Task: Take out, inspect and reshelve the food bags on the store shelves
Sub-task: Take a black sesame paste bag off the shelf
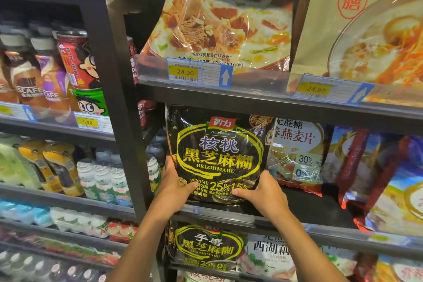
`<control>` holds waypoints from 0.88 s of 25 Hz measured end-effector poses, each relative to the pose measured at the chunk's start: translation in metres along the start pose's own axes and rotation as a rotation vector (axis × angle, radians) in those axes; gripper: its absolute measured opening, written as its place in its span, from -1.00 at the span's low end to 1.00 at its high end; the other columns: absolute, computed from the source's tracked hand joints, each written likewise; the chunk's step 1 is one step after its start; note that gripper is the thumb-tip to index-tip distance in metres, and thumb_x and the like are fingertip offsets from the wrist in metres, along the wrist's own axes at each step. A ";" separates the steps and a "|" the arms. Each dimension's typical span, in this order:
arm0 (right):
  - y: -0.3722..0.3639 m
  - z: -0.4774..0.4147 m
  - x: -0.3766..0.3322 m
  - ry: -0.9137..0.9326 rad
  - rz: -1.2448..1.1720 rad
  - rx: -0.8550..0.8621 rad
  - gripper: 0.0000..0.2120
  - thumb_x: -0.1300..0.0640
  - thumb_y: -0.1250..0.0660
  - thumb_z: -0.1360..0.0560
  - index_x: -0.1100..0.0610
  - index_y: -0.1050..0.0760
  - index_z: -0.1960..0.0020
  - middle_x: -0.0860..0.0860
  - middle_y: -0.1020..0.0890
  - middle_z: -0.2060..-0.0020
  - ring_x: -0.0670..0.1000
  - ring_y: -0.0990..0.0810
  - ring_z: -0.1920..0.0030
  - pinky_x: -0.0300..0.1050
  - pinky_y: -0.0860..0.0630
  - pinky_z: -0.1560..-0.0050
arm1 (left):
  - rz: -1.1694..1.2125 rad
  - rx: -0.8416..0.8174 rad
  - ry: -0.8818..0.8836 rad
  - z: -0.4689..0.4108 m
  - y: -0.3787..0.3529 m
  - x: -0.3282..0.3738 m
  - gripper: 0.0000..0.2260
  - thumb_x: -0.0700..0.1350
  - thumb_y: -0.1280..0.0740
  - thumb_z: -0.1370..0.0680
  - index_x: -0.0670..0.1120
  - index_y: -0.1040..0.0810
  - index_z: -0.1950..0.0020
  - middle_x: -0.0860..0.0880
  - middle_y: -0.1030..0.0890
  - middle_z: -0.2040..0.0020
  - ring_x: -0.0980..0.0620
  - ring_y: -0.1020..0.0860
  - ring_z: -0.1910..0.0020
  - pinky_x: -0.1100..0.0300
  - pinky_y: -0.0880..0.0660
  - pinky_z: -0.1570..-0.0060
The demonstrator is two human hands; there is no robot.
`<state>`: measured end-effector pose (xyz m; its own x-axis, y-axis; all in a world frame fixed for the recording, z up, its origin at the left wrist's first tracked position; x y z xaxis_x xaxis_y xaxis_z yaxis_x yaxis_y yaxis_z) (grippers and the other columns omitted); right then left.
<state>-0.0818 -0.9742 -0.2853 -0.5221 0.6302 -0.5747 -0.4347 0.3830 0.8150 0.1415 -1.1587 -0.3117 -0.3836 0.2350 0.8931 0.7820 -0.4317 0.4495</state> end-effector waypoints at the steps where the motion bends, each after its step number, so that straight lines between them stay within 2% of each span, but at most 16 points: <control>1: -0.001 -0.001 0.000 -0.006 0.014 -0.005 -0.39 -0.37 -0.58 -0.27 -0.05 -0.26 0.12 -0.13 -0.54 0.16 0.03 -0.58 0.07 0.12 -0.57 0.02 | -0.004 -0.004 -0.002 -0.002 -0.001 0.000 0.04 -0.04 -0.54 -0.53 0.04 0.20 -0.70 0.05 -0.05 -0.71 -0.05 -0.11 -0.67 -0.07 -0.16 -0.59; 4: -0.001 0.001 0.002 0.003 -0.003 -0.002 -0.39 -0.38 -0.59 -0.25 -0.07 -0.33 0.03 -0.16 -0.59 0.09 0.03 -0.62 -0.03 0.14 -0.59 -0.04 | -0.010 0.003 0.003 -0.006 -0.002 -0.004 0.04 -0.05 -0.55 -0.52 0.03 0.18 -0.71 0.04 -0.08 -0.70 -0.05 -0.12 -0.66 -0.10 -0.16 -0.61; 9: 0.004 0.012 -0.003 0.070 -0.005 -0.020 -0.32 -0.36 -0.60 -0.23 -0.19 -0.29 -0.13 -0.20 -0.59 -0.05 0.04 -0.61 -0.21 0.18 -0.58 -0.14 | -0.041 0.045 0.020 0.011 0.009 -0.005 0.02 0.04 -0.58 -0.43 0.14 0.05 -0.67 0.07 -0.37 -0.58 -0.04 -0.36 -0.55 -0.16 -0.36 -0.50; 13: 0.005 0.019 -0.004 0.121 0.000 -0.052 -0.20 -0.38 -0.58 -0.23 -0.19 -0.28 -0.32 -0.18 -0.59 -0.22 0.05 -0.58 -0.30 0.16 -0.57 -0.17 | -0.117 0.100 -0.017 0.032 0.009 0.007 -0.01 0.04 -0.56 -0.48 0.03 0.05 -0.70 -0.02 -0.31 -0.62 -0.08 -0.33 -0.57 -0.13 -0.34 -0.52; 16: 0.009 0.027 0.001 0.175 0.010 -0.081 -0.19 -0.45 -0.51 -0.23 -0.21 -0.29 -0.34 -0.19 -0.58 -0.30 0.03 -0.56 -0.33 0.13 -0.57 -0.16 | -0.161 0.126 0.000 0.049 0.002 0.013 -0.02 0.02 -0.54 -0.52 -0.08 0.06 -0.71 -0.07 -0.19 -0.68 -0.09 -0.22 -0.63 -0.08 -0.24 -0.58; 18: 0.016 0.032 0.004 0.220 0.024 -0.082 -0.18 -0.50 -0.45 -0.24 -0.21 -0.29 -0.37 -0.16 -0.57 -0.34 0.03 -0.56 -0.34 0.14 -0.58 -0.20 | -0.196 0.161 -0.024 0.059 0.002 0.019 -0.04 0.03 -0.55 -0.49 -0.06 0.00 -0.70 -0.06 -0.25 -0.66 -0.07 -0.25 -0.62 -0.12 -0.27 -0.57; 22: 0.040 0.045 0.027 0.281 0.105 -0.081 -0.02 -0.49 -0.39 -0.33 -0.04 -0.19 -0.59 -0.04 -0.48 -0.47 0.09 -0.46 -0.46 0.14 -0.52 -0.31 | -0.302 0.224 -0.075 0.096 -0.002 0.044 -0.15 0.04 -0.55 -0.47 0.03 -0.13 -0.63 -0.01 -0.38 -0.54 -0.05 -0.36 -0.53 -0.14 -0.38 -0.49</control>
<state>-0.0800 -0.9110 -0.2655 -0.7448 0.4477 -0.4948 -0.4188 0.2636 0.8690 0.1699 -1.0643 -0.2749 -0.5829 0.3888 0.7135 0.7303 -0.1343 0.6698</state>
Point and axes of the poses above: each hand's wrist, its own z-axis away from the middle knuckle, its own y-axis out of the back of the hand, x = y × z, the point moved 10 cm from there along -z, towards the middle knuckle
